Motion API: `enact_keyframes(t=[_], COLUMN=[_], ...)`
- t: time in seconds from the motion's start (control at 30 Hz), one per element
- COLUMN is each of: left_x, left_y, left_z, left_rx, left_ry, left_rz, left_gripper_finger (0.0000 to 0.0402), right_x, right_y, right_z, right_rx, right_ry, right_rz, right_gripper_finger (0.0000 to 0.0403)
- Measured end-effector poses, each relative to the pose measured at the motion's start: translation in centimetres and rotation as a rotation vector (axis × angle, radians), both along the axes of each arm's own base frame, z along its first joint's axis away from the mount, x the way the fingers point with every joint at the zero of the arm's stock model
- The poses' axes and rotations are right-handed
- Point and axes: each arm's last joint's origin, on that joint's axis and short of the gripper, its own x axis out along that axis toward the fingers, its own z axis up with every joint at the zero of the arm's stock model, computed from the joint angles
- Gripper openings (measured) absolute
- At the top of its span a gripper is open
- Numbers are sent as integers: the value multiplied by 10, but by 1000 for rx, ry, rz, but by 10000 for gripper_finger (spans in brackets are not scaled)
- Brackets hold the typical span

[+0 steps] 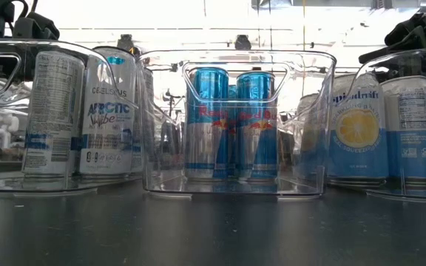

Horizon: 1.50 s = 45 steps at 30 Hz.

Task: Sort soda cans
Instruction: Return to Home Position

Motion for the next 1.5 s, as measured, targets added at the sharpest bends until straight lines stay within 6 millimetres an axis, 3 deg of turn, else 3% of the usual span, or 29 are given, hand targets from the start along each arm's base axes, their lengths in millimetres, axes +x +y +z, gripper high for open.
enact_keyframes(t=[1.5], left_x=[0], left_y=[0], left_z=[0], left_rx=[0], left_ry=[0], left_rz=[0], left_gripper_finger=[357], right_x=[0], right_y=[0], right_z=[0], right_rx=[0], right_ry=[0], right_rz=[0], right_gripper_finger=[338])
